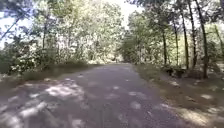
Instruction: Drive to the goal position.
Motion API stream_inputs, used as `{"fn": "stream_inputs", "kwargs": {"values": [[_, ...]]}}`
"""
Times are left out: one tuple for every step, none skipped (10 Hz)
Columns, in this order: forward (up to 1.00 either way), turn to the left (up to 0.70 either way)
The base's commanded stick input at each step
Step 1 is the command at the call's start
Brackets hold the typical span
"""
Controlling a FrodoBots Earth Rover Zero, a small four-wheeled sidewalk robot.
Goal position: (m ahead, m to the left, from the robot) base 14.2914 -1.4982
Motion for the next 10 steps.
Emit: {"fn": "stream_inputs", "kwargs": {"values": [[0.45,0.00],[0.45,0.00],[0.45,0.00],[0.45,0.00],[0.45,0.00],[0.45,0.00],[0.45,0.00],[0.45,0.00],[0.45,0.00],[0.45,0.00]]}}
